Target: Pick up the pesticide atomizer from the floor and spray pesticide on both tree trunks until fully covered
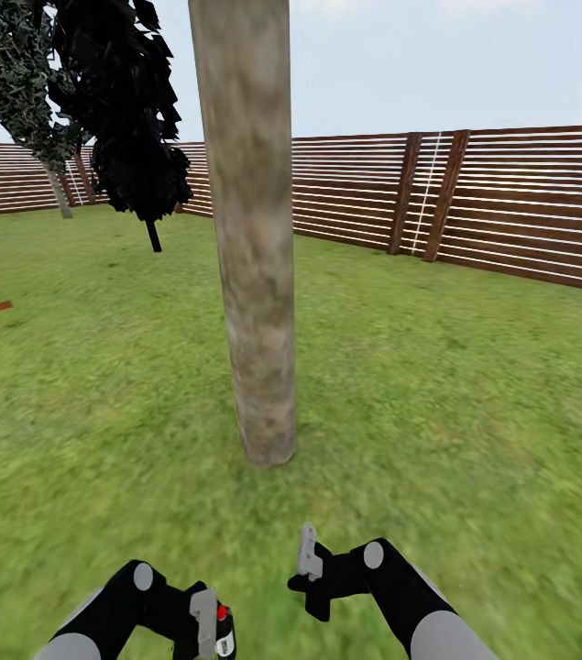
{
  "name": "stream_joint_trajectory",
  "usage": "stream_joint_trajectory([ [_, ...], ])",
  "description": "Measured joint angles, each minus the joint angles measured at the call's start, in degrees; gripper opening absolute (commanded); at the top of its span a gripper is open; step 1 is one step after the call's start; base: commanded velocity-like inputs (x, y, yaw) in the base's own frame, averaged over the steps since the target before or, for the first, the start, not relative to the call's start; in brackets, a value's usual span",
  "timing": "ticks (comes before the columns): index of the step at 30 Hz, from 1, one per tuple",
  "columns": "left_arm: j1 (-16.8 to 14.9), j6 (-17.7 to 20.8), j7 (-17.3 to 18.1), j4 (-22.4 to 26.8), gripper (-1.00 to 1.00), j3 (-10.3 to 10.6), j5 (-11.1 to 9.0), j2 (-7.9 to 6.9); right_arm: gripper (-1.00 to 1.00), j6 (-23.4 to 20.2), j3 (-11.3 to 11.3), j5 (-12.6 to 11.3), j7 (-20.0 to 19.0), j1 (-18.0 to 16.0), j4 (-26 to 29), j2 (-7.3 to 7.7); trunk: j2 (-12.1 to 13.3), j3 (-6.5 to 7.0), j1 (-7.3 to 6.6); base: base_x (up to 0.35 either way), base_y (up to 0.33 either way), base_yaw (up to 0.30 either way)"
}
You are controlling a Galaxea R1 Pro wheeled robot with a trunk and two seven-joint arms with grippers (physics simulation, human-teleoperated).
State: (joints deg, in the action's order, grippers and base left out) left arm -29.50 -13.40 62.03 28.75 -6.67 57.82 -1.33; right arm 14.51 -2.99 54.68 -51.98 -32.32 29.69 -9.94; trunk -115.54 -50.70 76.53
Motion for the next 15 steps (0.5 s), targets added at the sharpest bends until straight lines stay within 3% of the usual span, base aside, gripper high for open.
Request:
stream_joint_trajectory([
  [2,0.07,-0.03,-1.96,0.03,-1.00,0.30,0.31,0.93,-1.00,0.00,0.04,-0.01,0.00,0.00,0.04,0.00,0.00,0.00,0.00,0.000,0.000,0.000],
  [5,0.00,-0.07,-4.78,-0.05,-1.00,2.55,2.32,2.03,-1.00,0.00,0.05,-0.01,0.00,0.00,0.04,0.00,0.00,0.00,0.00,0.000,0.000,0.000],
  [15,-0.07,2.50,-7.92,-0.06,-1.00,3.00,2.53,5.04,-1.00,0.00,0.05,-0.09,-3.84,0.00,2.56,0.00,0.00,0.00,0.00,0.000,0.000,0.000],
])
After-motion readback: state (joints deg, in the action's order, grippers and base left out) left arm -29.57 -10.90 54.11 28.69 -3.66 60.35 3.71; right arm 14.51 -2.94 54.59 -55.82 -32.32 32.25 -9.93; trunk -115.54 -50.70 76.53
